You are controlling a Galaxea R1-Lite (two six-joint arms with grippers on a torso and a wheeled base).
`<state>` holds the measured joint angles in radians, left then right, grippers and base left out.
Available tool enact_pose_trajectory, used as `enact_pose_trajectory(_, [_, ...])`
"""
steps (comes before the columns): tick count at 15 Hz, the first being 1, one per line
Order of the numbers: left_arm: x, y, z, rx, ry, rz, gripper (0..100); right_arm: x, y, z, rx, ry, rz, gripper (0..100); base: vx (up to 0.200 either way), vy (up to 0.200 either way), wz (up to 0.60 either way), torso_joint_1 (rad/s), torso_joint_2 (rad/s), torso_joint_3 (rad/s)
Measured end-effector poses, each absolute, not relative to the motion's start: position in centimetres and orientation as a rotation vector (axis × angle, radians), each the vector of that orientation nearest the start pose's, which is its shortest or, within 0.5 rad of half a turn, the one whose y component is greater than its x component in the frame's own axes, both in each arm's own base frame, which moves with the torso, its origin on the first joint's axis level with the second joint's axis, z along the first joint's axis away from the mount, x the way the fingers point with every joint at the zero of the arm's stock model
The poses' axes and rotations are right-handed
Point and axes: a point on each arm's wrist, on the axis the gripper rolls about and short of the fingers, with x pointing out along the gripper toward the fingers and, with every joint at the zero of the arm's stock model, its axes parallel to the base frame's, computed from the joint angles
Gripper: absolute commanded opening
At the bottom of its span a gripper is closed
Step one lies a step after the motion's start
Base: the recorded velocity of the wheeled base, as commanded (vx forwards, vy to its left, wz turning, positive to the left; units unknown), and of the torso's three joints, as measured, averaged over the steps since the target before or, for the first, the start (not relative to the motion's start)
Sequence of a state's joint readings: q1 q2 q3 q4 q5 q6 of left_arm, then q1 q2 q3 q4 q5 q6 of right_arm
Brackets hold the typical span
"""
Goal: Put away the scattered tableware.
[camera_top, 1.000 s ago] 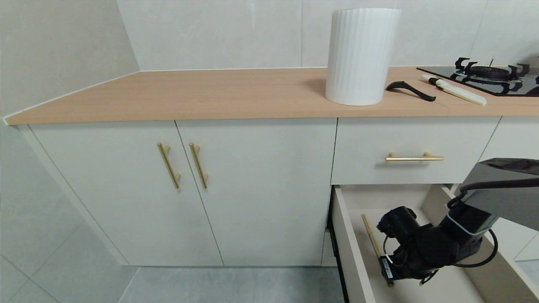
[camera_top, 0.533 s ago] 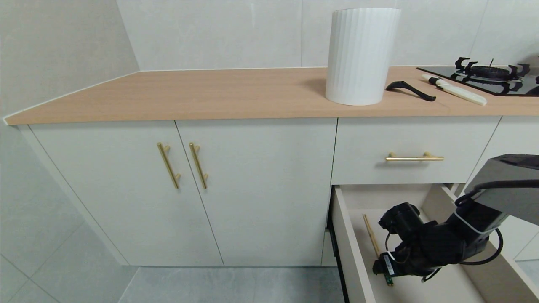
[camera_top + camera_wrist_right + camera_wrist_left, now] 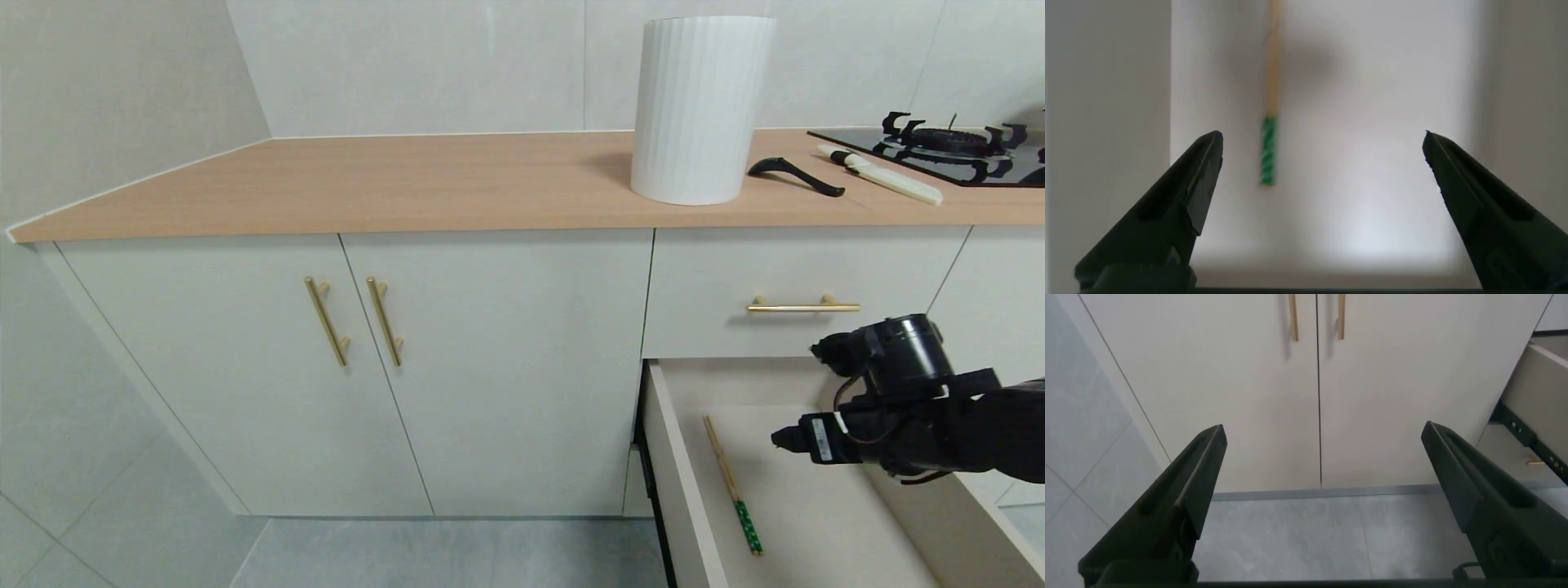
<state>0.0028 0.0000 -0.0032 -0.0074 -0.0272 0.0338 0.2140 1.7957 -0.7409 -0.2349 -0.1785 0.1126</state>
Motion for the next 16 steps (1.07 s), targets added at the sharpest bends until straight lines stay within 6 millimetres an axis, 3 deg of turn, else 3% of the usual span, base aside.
enact_pose_trajectory(4, [-2.3,-0.1,7.8,0.034,-0.015,-0.025,100,25.9,4.7,14.3,-0.059,0.668,0.007,100,0.000,0.000,0.00,0.010,-0.15,-0.200])
enact_pose_trajectory(7, [-2.3,-0.1,7.7,0.034,-0.012,-0.025,100,24.7,4.4,15.9,-0.053,0.611,0.023,100,0.000,0.000,0.00,0.066,-0.47,-0.347])
enact_pose_trajectory(16, [-2.3,-0.1,7.7,0.034,-0.011,-0.024,100,24.2,4.3,16.6,-0.049,0.579,0.025,100,0.000,0.000,0.00,0.138,-0.48,-0.327])
